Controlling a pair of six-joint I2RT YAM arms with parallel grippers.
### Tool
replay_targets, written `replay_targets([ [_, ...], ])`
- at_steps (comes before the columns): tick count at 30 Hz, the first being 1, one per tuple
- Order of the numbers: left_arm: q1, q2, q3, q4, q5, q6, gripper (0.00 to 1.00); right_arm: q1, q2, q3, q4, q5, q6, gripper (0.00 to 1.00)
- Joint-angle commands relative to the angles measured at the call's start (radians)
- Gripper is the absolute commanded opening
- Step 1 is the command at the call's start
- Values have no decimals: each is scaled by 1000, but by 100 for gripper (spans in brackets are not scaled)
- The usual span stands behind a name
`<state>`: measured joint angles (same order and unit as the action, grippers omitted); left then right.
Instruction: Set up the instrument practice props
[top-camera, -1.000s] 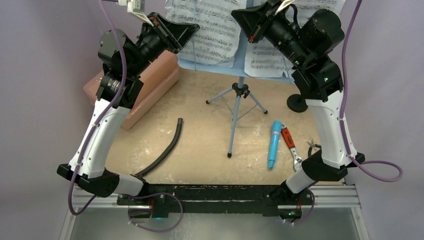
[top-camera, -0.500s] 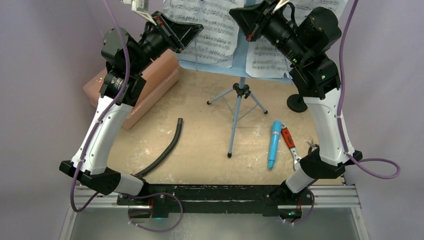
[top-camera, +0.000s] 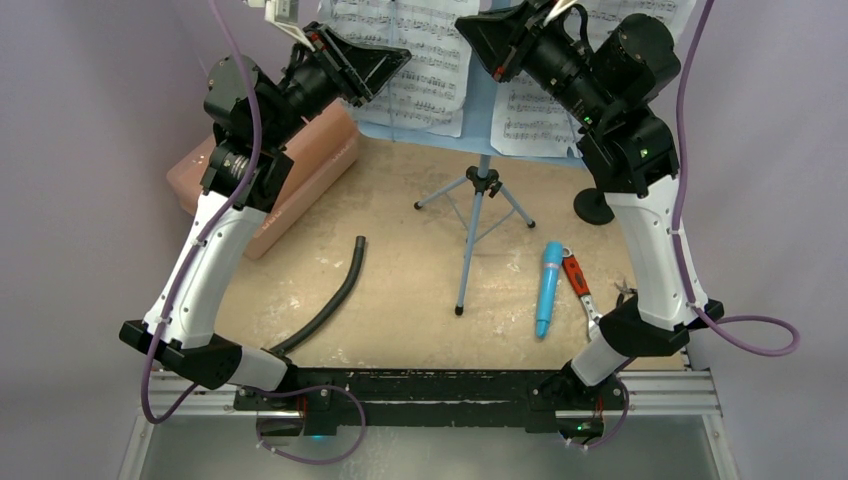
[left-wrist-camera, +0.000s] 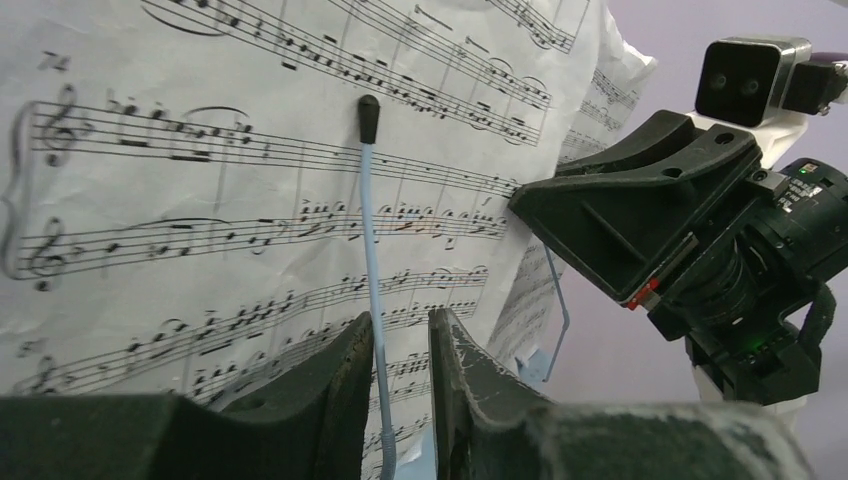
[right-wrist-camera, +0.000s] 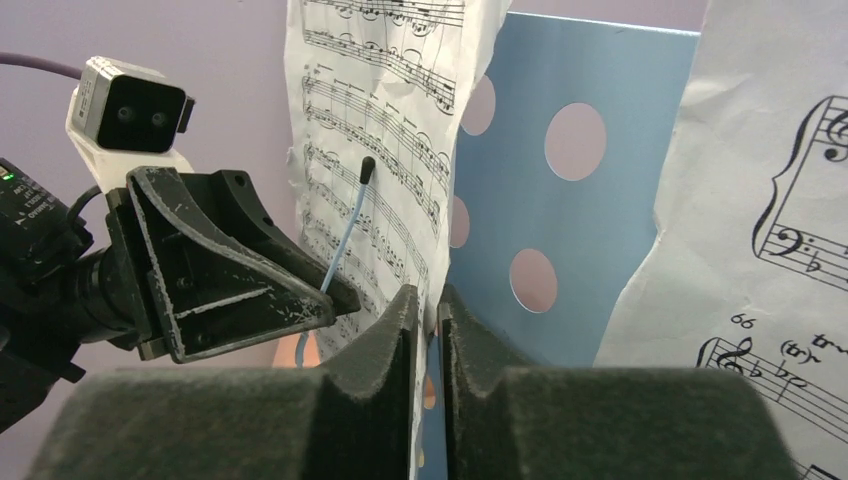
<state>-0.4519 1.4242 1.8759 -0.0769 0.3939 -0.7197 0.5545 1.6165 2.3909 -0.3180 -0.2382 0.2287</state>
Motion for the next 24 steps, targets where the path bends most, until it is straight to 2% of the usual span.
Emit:
replay_targets([
  [1, 2, -20, 10, 22, -3, 2, 29, 2, -34, -13, 77, -14, 3, 18],
  [5, 2, -32, -1, 19, -17, 5, 37, 2, -56, -39, 99, 5, 4, 30],
  [9, 2, -50, -18, 19, -32, 11, 43, 2, -84, -74, 124, 27, 3, 39],
  [13, 2, -75, -40, 9, -61, 20, 58, 2, -110, -110, 148, 39, 5, 44],
  [17, 2, -107, -69, 19, -86, 25, 75, 3, -147, -167, 194, 54, 10, 53],
  [22, 2, -159, -125, 45, -108, 32, 88, 2, -220, -283, 285, 49, -3, 59],
  [24, 3, -180, -150, 59, -126, 34, 92, 2, -255, -348, 315, 39, -2, 65],
])
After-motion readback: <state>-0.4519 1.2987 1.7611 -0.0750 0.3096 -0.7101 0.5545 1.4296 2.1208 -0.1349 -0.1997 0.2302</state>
